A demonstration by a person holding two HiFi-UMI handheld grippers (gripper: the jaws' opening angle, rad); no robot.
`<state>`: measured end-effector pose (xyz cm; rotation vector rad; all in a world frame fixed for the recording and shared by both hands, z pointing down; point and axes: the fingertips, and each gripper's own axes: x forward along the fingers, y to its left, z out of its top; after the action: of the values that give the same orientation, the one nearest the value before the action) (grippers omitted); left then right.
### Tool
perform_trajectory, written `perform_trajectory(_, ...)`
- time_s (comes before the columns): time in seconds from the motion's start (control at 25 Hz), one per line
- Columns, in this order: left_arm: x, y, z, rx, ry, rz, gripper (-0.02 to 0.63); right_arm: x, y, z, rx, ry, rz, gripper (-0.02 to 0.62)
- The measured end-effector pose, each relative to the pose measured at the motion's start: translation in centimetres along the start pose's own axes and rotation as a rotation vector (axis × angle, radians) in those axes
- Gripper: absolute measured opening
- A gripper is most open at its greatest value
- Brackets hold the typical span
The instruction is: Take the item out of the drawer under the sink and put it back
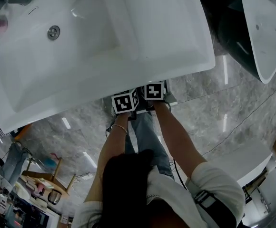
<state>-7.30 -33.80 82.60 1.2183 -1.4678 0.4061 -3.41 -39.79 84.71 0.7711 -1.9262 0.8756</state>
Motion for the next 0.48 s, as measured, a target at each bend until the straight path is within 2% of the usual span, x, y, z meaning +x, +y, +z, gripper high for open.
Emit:
perform_trajectory(0.16, -0.2, 0.1, -0.6, -0.021, 0.002, 0.011, 0.003, 0.5, 1.4, 0.4, -0.051, -0.005, 0.046, 0.094)
perform_trajectory(0.36, -1.3, -0.2, -0.1, -0.022, -0.018, 0.000, 0.003, -1.2, -0.6, -0.9, 0.032, 0.034, -0.053, 0.089)
perform_trajectory(0.48, -2.8, 0.0, 0.8, -0.035, -0.058, -0.002, 0.003, -2.7, 0.0, -0.4, 0.065, -0.008, -0.042, 0.089)
